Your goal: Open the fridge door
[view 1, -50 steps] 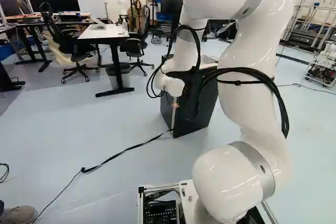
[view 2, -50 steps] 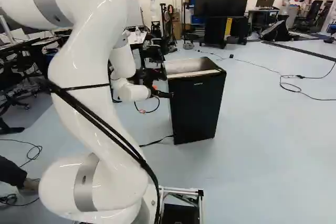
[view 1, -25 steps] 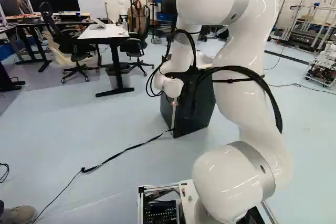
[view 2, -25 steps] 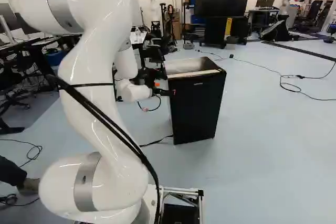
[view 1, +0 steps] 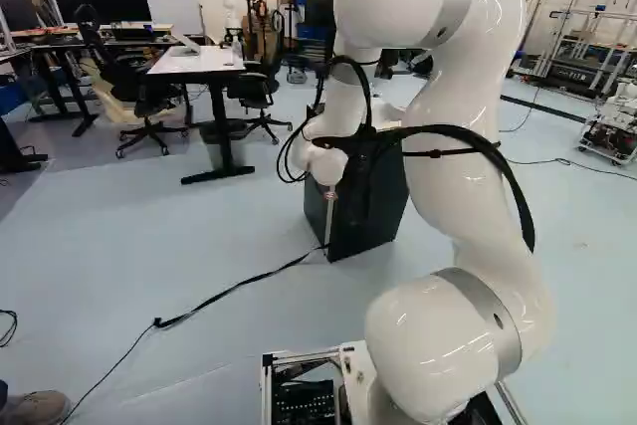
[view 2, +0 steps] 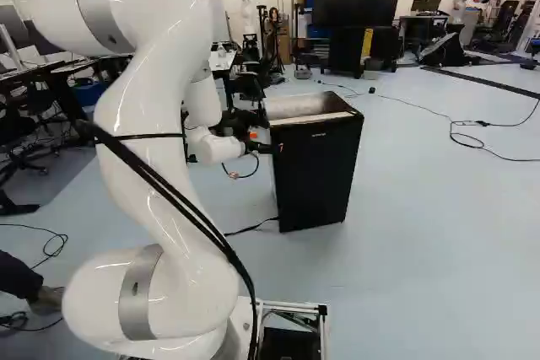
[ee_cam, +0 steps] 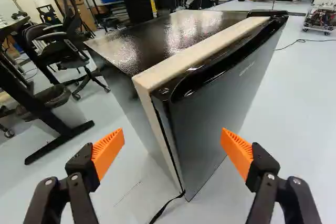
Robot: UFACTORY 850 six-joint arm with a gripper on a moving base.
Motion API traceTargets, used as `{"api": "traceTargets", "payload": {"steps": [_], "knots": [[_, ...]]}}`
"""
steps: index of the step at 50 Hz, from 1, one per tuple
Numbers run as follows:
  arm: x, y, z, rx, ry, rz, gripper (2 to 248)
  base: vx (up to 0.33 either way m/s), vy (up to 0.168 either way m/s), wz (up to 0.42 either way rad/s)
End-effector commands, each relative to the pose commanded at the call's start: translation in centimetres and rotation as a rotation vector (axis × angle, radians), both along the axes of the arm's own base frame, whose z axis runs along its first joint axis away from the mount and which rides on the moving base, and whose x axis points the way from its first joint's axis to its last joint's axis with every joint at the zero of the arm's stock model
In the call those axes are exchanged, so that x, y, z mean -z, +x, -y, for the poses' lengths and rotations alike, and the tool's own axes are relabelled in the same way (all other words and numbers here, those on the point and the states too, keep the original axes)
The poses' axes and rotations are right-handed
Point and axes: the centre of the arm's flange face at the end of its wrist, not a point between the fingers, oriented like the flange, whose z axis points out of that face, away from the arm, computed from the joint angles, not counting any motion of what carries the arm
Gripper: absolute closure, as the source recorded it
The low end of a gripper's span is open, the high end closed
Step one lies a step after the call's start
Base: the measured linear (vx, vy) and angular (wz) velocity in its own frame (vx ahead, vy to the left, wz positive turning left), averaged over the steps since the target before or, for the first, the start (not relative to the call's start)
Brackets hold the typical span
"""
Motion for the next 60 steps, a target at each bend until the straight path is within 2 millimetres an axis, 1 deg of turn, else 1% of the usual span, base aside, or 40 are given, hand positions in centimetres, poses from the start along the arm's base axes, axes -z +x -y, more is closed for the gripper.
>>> {"api": "traceTargets", "payload": {"steps": [30,60], "knots": [[0.1,0.9,0.6,0.014,0.001,0.006,3,0.000,0.000,0.000],[0.2,1.5,1.6,0.037,0.002,0.011,3,0.000,0.000,0.000]]}}
